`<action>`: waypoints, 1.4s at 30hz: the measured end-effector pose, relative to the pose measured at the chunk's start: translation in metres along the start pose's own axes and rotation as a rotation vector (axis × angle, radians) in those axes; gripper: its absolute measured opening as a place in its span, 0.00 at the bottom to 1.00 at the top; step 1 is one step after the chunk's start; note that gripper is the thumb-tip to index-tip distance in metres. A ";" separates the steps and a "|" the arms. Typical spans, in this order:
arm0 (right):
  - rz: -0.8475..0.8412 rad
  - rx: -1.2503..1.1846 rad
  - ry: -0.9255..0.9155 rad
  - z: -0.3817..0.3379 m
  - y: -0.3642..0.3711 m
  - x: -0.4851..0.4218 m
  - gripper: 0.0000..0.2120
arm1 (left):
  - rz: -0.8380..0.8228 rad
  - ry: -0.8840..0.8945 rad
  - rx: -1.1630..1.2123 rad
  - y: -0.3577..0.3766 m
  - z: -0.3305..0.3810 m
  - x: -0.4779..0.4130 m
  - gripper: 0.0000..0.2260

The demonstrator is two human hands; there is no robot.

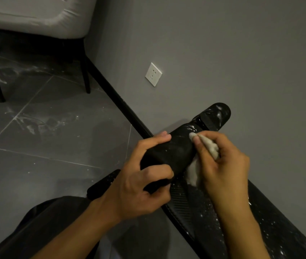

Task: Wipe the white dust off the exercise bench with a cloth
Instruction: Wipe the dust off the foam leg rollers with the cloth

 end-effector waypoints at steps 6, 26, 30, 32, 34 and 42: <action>-0.090 -0.103 -0.136 -0.027 0.012 0.024 0.03 | -0.014 -0.029 0.040 0.001 -0.002 0.001 0.26; -0.100 -0.072 -0.026 -0.032 0.009 0.022 0.02 | -0.059 -0.020 0.003 -0.001 0.002 0.002 0.21; 0.018 0.036 -0.003 -0.016 0.011 -0.005 0.01 | 0.015 -0.054 0.006 0.004 0.001 0.004 0.21; 0.041 0.031 -0.001 -0.014 0.014 -0.008 0.01 | 0.056 -0.083 0.007 0.005 0.002 0.004 0.21; 0.027 0.021 0.011 -0.015 0.014 -0.005 0.03 | 0.054 -0.100 -0.013 0.003 0.001 0.001 0.23; -0.193 -0.086 -0.086 -0.036 0.006 0.017 0.03 | 0.024 -0.025 -0.043 0.005 -0.012 0.006 0.23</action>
Point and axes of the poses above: each hand's wrist, its own x-axis away from the middle knuckle, its own y-axis out of the palm, z = x × y, the point moved 1 cm from there along -x, towards the middle knuckle, and after that the axes turned 1 degree about -y, right-handed, at the moved point
